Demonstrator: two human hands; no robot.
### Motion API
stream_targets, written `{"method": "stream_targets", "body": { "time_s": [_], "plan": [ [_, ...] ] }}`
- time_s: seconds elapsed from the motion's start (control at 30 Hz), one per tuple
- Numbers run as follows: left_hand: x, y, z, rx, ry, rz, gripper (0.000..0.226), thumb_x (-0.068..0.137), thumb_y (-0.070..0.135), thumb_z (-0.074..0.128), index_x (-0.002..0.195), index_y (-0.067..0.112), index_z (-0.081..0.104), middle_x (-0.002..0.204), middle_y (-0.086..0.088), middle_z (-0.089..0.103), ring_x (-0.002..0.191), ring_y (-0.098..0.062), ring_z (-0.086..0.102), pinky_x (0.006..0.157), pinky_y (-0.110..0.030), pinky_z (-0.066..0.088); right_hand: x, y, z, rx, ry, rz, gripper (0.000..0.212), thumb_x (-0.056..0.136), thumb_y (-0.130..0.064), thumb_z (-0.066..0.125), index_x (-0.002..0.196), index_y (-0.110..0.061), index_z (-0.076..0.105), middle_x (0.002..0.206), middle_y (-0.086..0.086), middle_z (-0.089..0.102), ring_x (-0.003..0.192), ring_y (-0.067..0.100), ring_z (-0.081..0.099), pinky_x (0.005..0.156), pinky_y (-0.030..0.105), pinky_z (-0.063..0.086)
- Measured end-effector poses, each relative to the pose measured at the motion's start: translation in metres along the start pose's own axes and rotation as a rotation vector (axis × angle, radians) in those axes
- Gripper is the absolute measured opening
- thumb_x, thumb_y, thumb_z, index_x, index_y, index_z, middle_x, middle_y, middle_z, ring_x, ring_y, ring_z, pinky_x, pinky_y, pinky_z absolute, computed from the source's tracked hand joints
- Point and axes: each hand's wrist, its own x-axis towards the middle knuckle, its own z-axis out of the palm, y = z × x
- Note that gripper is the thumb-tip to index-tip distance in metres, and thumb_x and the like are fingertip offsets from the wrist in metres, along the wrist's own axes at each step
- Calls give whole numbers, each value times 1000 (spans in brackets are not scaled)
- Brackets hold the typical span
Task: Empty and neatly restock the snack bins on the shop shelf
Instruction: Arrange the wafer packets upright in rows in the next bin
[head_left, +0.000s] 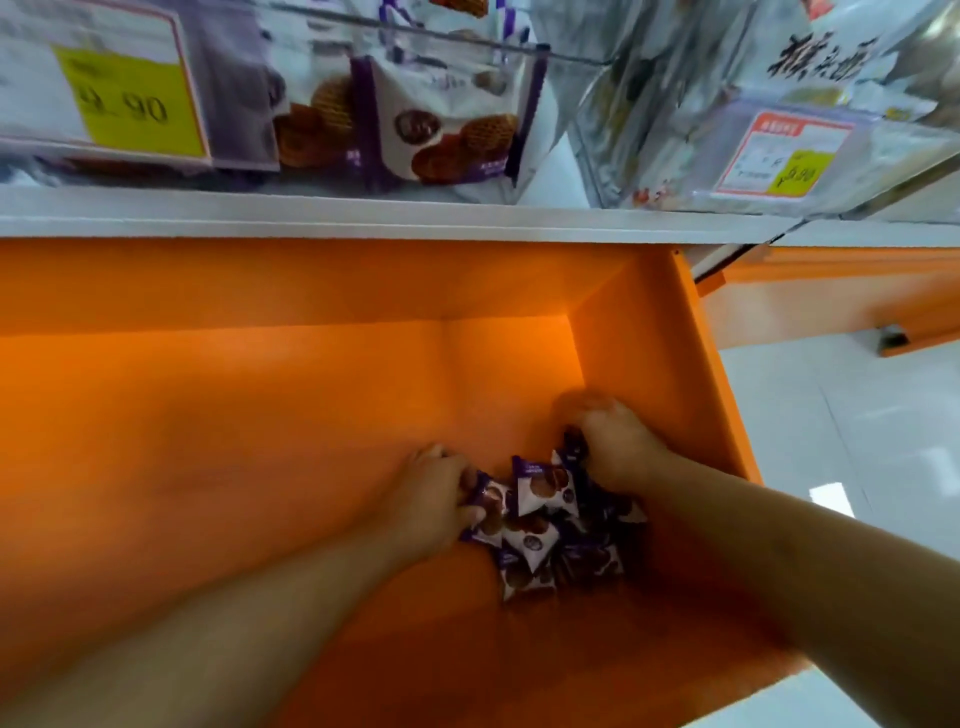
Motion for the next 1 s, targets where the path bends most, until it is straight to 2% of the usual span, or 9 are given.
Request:
{"method": "stream_targets", "body": {
  "time_s": [0.1,0.2,0.27,0.33,0.43,0.57,0.67,0.8,1.0],
  "plan": [
    [-8,-2,-12,-145,5,-54,26,91,28,78,108,29,59,110,10,64,100,-10,62,89,-38,56,-2,0,-15,43,49,24,54,93,-17,73,142,-31,56,153,-2,45,142,22,43,110,37,47],
    [-24,-9,-39,-260,46,-88,26,94,18,76,106,27,54,100,8,67,90,-13,66,79,-38,57,-20,-8,-48,318,195,26,24,88,-32,81,108,-25,68,96,-4,65,94,20,64,67,21,44],
    [-41,-9,-69,-368,77,-108,35,91,13,78,112,27,54,101,6,70,88,-16,70,73,-36,58,-39,-24,-74,600,220,-21,19,86,-30,85,92,-25,68,84,-3,71,82,24,69,67,27,51],
    [-63,-1,-103,-452,128,-88,36,90,11,79,115,26,58,102,9,69,92,-16,71,70,-30,60,-64,-46,-99,833,184,-117,21,86,-25,87,96,-18,69,86,5,78,83,25,76,75,36,60],
    [-118,24,-163,-581,174,-33,25,91,5,76,113,13,67,106,0,69,92,-16,71,65,-18,60,-118,-84,-138,960,174,-284,22,89,-25,84,97,-9,70,85,11,76,77,20,75,68,31,61],
    [-195,54,-229,-688,212,78,24,91,4,77,113,13,74,110,-11,76,97,-29,77,80,-43,65,-195,-128,-185,1095,229,-464,27,91,-30,81,102,-7,71,70,3,66,70,14,66,67,32,54],
    [-246,76,-264,-764,249,144,32,90,2,75,121,11,70,113,-12,77,99,-28,77,77,-37,65,-245,-159,-212,1179,321,-554,26,91,-31,80,104,-11,70,68,-4,69,62,10,63,65,34,48],
    [-302,87,-292,-913,334,211,37,89,0,74,122,14,69,115,-14,76,99,-29,77,75,-34,64,-289,-199,-234,1237,487,-597,22,91,-30,79,105,-17,68,75,12,72,65,18,67,63,40,55],
    [-334,87,-323,-914,382,290,48,90,-6,70,130,21,67,120,-14,75,113,-35,72,108,-58,49,-310,-241,-241,1581,564,-599,20,93,-17,75,112,-17,68,82,13,77,71,26,70,54,28,55]
  ]
}}
